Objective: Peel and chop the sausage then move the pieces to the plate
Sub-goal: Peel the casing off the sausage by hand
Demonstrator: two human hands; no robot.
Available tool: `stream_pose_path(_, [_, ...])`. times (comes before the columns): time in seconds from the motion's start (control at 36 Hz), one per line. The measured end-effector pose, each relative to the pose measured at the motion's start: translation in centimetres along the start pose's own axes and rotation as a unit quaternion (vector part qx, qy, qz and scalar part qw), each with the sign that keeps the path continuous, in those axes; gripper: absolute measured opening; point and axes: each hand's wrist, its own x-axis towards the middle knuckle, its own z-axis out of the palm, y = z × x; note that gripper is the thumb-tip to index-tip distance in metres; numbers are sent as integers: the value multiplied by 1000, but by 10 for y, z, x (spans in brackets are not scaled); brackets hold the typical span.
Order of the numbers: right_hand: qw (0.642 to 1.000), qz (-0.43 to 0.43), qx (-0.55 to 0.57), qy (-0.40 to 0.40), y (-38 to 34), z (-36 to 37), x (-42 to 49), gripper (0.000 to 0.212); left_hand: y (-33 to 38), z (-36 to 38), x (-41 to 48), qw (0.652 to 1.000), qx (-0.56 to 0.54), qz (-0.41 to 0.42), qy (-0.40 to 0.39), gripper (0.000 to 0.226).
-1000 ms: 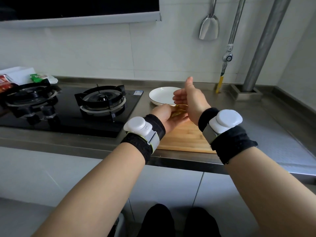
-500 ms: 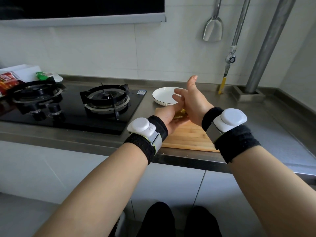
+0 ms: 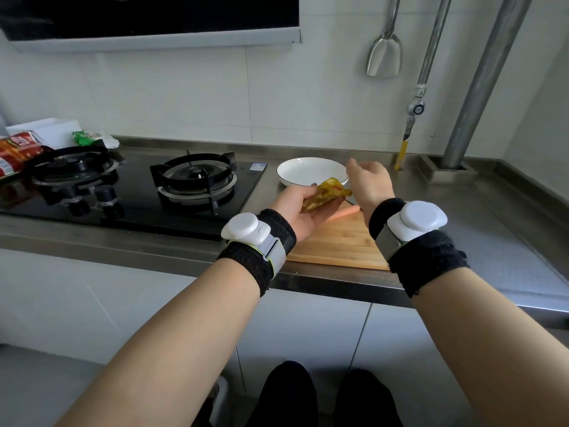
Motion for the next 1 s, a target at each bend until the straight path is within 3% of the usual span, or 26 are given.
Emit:
stream_pose_path(0.06, [999, 20, -38, -13, 2, -2, -2, 22, 3, -1, -5, 1000, 9, -8, -22, 40])
stream_pose_path(0.14, [997, 70, 20, -31, 4, -3, -4, 16, 6, -3, -10, 999, 4, -16, -36, 42])
stream_pose_path(0.19, [998, 42, 24, -38, 6, -5, -6, 3, 6, -4, -12, 999, 9, -14, -29, 42])
stream_pose_path(0.28, [997, -35, 40, -52, 6, -3, -14, 24, 6, -9, -11, 1000, 23, -9, 8, 45])
stream_pose_path(0.39, [988, -117, 10, -98, 2, 1, -26, 23, 10, -12, -13, 1000, 20, 3, 23, 43])
stream_pose_path(0.5, [973, -140, -58, -174, -7, 5, -40, 27, 16, -10, -16, 999, -36, 8, 18, 44])
stream_pose_path(0.56, [963, -129, -83, -220, -12, 9, -52, 31, 18, -13, -17, 1000, -13, 10, 26, 48])
stream_pose_path(0.64, [955, -122, -100, -252, -17, 14, -61, 33, 21, -17, -20, 998, 47, 32, 39, 26])
stream_pose_path(0.69, [960, -114, -78, -244, -18, 15, -63, 30, 23, -21, -24, 995, 63, 51, 61, 24])
stream_pose_path(0.81, [978, -67, 52, -192, -11, 17, -65, 11, 33, -39, -39, 991, 33, 82, 97, 42])
stream_pose_path(0.89, [991, -24, 36, -126, 7, 16, -57, 33, 41, -55, -53, 991, 13, 97, 95, 46])
stream_pose_path(1.0, [993, 30, 26, -110, 31, 18, -54, 31, 44, -77, -67, 987, 44, 101, 114, 39])
